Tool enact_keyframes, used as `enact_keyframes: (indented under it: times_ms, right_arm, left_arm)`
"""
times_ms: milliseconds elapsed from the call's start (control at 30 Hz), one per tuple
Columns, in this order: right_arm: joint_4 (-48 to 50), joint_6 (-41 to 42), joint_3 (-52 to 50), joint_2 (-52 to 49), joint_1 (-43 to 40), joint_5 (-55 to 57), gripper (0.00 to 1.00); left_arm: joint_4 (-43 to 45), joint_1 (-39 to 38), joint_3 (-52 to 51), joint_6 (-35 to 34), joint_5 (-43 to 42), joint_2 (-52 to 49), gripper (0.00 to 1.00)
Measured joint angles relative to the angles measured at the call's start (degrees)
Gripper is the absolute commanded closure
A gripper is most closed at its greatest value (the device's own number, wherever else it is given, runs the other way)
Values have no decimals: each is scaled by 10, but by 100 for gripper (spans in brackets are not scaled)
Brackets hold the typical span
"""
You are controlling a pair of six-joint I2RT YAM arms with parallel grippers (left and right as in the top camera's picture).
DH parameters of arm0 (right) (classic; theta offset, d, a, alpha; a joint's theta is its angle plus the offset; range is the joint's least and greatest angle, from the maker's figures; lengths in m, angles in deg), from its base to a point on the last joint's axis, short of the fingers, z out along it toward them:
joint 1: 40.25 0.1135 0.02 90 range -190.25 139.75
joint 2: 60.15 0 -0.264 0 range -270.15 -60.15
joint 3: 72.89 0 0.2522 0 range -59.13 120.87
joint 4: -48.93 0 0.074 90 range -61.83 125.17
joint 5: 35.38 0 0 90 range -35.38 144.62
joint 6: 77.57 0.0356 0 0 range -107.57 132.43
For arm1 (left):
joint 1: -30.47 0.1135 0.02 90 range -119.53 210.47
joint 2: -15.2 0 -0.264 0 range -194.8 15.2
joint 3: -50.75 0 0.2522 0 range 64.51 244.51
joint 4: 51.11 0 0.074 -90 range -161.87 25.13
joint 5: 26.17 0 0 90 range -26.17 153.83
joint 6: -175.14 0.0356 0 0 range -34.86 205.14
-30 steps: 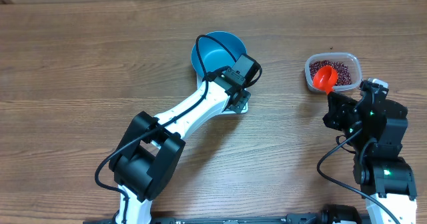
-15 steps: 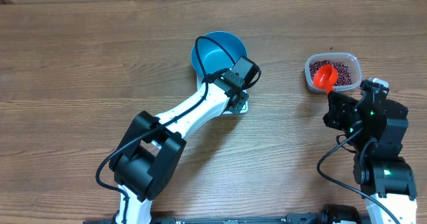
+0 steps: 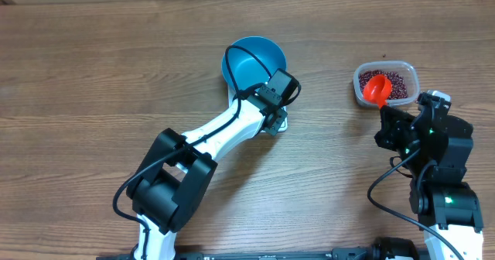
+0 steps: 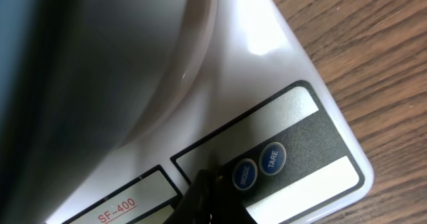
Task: Scoop item into bowl and weigh 150g on scale
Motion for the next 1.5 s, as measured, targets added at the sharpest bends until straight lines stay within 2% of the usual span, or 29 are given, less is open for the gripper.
enact_keyframes:
  times_ms: [933,1500]
  right_arm:
    - [2,0,0,0,0,0,96]
    - [9,0,0,0,0,0,96]
  left_arm:
    - [15,0,-7,-1,3,-4,96]
    - [-33,-17,5,-3,9,5,96]
